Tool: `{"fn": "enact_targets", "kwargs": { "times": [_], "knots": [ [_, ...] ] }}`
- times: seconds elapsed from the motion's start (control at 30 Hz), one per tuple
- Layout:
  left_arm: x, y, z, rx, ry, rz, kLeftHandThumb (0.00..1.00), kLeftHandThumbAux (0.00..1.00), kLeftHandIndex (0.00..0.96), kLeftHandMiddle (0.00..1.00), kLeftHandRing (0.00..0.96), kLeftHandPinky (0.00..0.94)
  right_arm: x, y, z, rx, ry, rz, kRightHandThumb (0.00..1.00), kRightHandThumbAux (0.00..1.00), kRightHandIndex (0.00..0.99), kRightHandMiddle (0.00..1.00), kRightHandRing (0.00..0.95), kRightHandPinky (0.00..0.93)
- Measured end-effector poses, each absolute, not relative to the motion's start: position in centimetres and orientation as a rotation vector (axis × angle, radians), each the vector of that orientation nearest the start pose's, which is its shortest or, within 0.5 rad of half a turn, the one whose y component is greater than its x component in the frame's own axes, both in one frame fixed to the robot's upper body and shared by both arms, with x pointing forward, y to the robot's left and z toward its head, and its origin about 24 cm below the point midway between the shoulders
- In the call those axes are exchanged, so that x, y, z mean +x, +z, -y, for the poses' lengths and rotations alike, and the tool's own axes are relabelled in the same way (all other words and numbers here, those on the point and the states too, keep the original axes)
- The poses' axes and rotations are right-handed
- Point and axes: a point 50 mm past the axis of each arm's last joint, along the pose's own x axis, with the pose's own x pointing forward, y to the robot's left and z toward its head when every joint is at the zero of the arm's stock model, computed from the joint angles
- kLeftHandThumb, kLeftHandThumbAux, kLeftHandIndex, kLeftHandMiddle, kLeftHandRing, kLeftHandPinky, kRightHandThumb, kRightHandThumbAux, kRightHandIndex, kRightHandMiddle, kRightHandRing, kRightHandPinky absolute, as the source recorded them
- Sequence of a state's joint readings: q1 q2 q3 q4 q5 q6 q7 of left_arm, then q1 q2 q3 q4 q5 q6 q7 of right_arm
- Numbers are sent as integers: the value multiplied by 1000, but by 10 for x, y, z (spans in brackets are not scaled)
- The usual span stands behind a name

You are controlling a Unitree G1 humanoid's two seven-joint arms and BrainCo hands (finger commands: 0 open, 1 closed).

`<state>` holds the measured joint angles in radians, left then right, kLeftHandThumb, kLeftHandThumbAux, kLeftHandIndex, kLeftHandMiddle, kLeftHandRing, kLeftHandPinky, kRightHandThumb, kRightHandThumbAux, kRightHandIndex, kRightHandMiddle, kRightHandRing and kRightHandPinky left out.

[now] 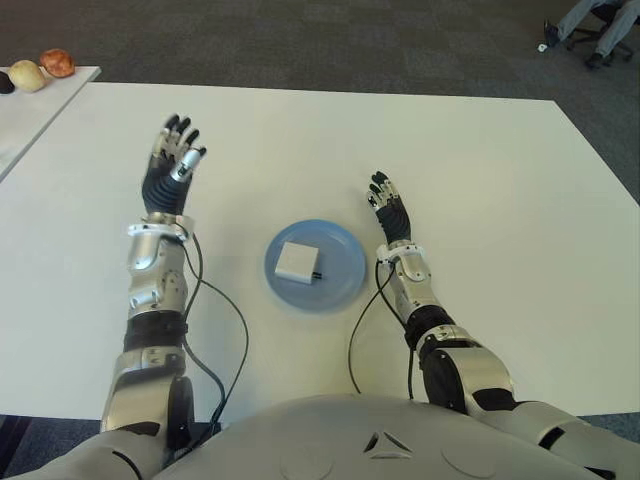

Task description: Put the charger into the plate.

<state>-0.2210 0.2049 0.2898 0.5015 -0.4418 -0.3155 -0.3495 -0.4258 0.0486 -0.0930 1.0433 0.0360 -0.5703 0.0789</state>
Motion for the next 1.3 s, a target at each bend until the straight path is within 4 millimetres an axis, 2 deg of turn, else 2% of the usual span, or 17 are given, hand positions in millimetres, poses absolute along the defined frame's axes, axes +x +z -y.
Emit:
{"fn": "enact_targets", "kwargs": {
  "times": [0.2,0.57,0.93,1.3],
  "knots": [
    [273,5,-251,-225,68,68,0,688,0,0,0,0,296,-23,117,84,115,-68,21,588,0,0,0,0],
    [246,-25,-245,-232,87,-11,0,718,0,0,0,0,295,-24,120,97,123,-66,14,647,0,1,0,0],
    [242,-27,-231,-196,55,-6,0,737,0,0,0,0,293,-24,121,102,135,-62,9,657,0,0,0,0],
    [240,-29,-220,-104,40,-27,0,658,0,0,0,0,292,-24,121,103,140,-56,12,653,0,0,0,0]
  ]
}}
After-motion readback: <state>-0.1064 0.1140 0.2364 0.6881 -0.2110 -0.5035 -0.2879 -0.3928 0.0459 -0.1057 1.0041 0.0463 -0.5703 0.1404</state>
